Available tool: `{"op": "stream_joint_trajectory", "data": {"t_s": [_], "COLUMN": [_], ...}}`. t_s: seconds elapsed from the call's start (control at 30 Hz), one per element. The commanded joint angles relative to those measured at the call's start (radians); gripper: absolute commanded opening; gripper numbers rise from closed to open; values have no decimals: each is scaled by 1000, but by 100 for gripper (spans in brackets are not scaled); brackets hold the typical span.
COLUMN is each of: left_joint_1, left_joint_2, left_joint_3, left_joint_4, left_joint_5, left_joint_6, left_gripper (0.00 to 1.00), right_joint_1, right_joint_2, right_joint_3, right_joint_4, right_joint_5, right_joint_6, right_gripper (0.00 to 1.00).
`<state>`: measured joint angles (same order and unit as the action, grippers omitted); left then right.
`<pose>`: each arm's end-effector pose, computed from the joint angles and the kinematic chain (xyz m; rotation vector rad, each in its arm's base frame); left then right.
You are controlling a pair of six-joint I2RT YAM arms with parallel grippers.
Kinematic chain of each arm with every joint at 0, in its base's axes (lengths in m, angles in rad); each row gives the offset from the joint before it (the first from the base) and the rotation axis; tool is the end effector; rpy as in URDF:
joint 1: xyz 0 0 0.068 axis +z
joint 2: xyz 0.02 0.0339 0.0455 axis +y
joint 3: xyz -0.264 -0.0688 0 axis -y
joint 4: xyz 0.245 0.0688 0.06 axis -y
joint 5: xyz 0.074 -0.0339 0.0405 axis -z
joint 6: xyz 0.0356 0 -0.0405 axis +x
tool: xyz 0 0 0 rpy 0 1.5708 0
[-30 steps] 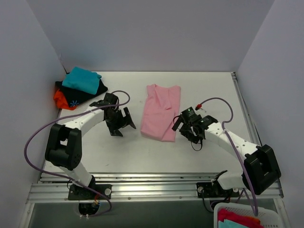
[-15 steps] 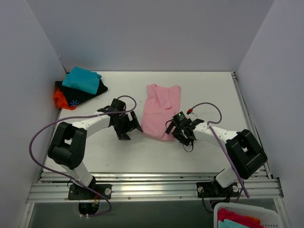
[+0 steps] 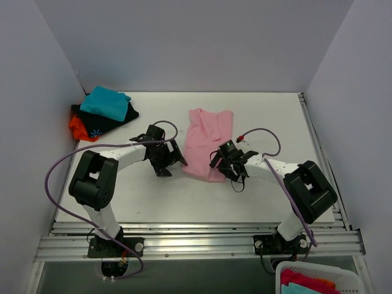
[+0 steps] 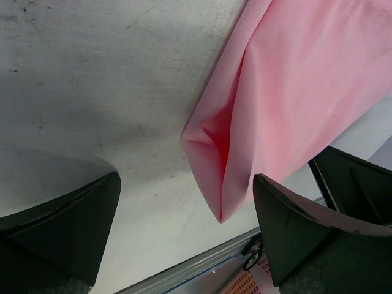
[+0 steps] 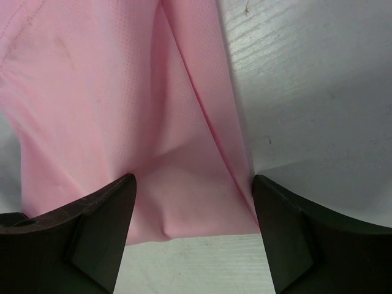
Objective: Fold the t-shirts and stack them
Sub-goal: Fold the tshirt
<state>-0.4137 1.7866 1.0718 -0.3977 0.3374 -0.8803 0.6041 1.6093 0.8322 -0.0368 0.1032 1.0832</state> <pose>0.3144 -0.1509 0.1596 -0.5528 2.8199 -0.7939 0.2671 0.1799 0.1687 0.6397 2.4037 0.6533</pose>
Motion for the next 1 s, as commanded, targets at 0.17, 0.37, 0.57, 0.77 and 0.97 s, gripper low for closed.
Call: {"op": "stream_joint_trajectory", "data": {"t_s": [0.17, 0.37, 0.57, 0.77, 0.97], "left_joint_1": [-28, -59, -80, -96, -108], "left_joint_2": [26, 74, 128, 158, 99], "left_joint_3": [-9, -6, 27, 62, 54], "left_joint_4": [83, 128, 141, 126, 56], "left_joint_5": [11, 14, 15, 8, -9], "left_joint_6": [-31, -59, -69, -74, -48], "left_gripper": [90, 72, 52, 19, 2], "right_joint_1": [8, 10, 10, 10, 10], "right_joint_2": [46, 3, -32, -55, -109], "right_joint_3": [-47, -114, -163, -188, -197], "right_joint_4": [-29, -29, -52, -66, -101], "right_joint_5": [-8, -10, -2, 4, 12], "right_joint_6": [6, 34, 44, 49, 50], "right_gripper": [59, 36, 12, 0, 0]}}
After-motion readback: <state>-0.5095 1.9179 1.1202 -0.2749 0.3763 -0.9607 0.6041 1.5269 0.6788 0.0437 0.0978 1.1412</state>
